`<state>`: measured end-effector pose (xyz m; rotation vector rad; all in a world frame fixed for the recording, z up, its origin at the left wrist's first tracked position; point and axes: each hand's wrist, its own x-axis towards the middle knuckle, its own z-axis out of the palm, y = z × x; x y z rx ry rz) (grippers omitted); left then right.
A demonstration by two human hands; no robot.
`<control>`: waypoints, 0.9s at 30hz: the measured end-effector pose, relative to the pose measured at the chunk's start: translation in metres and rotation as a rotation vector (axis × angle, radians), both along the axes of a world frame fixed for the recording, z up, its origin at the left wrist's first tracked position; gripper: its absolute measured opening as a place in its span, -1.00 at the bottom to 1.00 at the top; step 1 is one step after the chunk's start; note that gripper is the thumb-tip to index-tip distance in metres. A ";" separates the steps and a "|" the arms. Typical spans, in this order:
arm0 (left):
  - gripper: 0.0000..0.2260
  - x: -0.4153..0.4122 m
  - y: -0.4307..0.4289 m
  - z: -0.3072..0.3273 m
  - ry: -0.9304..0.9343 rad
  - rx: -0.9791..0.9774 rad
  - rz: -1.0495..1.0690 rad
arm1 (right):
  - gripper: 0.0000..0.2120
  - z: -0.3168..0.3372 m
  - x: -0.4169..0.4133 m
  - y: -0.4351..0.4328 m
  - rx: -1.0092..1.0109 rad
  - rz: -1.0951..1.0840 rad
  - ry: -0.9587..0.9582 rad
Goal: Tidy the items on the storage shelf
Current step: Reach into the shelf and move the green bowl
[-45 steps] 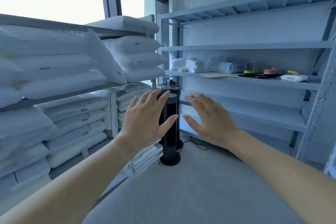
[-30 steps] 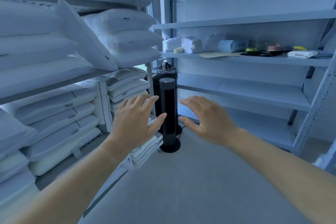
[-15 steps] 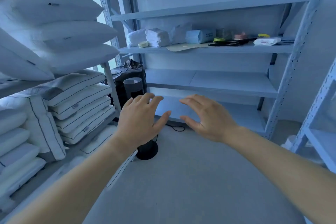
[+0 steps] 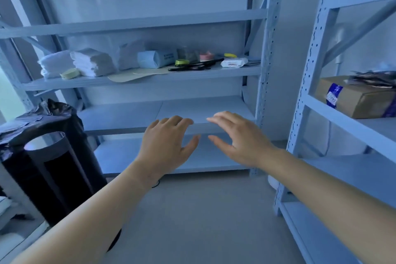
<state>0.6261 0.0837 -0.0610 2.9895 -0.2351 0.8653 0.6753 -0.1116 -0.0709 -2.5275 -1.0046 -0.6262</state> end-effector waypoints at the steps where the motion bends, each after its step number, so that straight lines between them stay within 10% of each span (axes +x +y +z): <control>1: -0.63 0.017 -0.005 -0.002 0.000 -0.003 -0.019 | -0.54 -0.002 0.014 -0.006 -0.003 -0.015 0.001; 27: -0.63 0.519 -0.001 -0.011 0.002 -0.038 -0.250 | -0.57 -0.006 0.472 -0.005 0.003 -0.222 -0.007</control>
